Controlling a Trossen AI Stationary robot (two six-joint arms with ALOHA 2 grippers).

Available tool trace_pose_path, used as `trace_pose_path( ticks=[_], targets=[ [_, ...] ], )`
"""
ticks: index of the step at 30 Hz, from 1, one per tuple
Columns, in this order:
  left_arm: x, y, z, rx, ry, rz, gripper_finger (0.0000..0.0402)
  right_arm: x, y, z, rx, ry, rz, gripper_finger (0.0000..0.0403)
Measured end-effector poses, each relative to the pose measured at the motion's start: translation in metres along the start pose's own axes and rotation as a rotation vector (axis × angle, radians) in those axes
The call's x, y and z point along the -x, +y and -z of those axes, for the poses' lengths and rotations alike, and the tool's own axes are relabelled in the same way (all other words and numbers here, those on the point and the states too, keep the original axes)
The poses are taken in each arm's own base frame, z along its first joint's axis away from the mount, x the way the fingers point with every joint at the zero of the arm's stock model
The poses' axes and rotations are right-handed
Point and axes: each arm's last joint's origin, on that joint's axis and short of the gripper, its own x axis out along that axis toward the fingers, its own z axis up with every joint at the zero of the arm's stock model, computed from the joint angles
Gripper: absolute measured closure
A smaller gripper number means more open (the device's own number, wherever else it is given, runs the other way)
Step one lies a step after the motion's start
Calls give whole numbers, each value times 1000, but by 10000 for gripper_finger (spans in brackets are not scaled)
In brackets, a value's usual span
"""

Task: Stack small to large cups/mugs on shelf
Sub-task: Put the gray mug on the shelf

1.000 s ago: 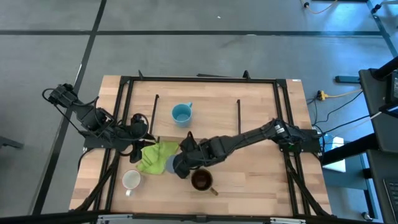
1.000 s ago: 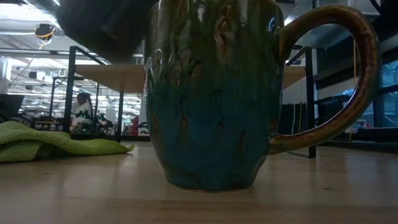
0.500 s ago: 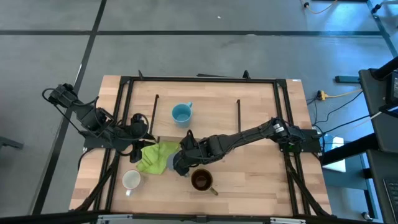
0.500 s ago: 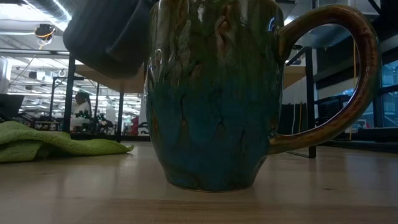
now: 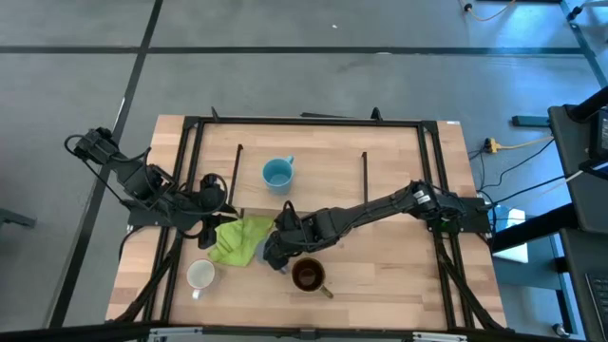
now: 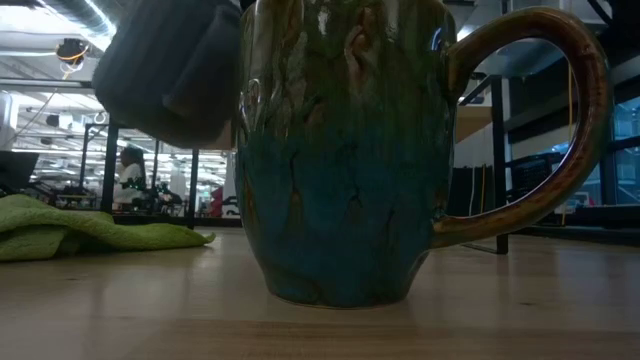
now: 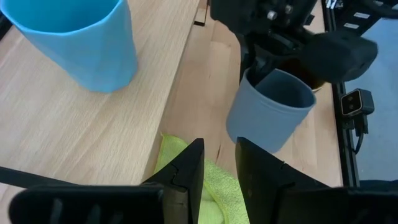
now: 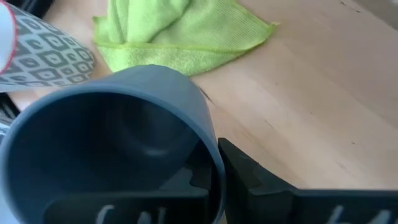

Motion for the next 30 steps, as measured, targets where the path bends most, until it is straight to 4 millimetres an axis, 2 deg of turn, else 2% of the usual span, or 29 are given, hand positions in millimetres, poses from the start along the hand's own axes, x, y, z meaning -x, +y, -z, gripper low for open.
trace_pose_path(
  ticks=[10,14,18,21,26,30],
  targets=[
    [0,0,0,-10,0,0,315,12,17,24,-25,-45,-51,388],
    [0,0,0,-10,0,0,315,32,25,28,-20,-175,-18,388],
    [0,0,0,-10,1,1,315,65,27,28,-39,-233,21,388],
    [0,0,0,-10,6,8,315,78,21,45,-45,-189,67,388],
    [0,0,0,-9,9,13,315,98,14,90,-97,-68,189,388],
    [0,0,0,-23,10,13,315,110,10,115,-154,-170,231,388]
  ],
)
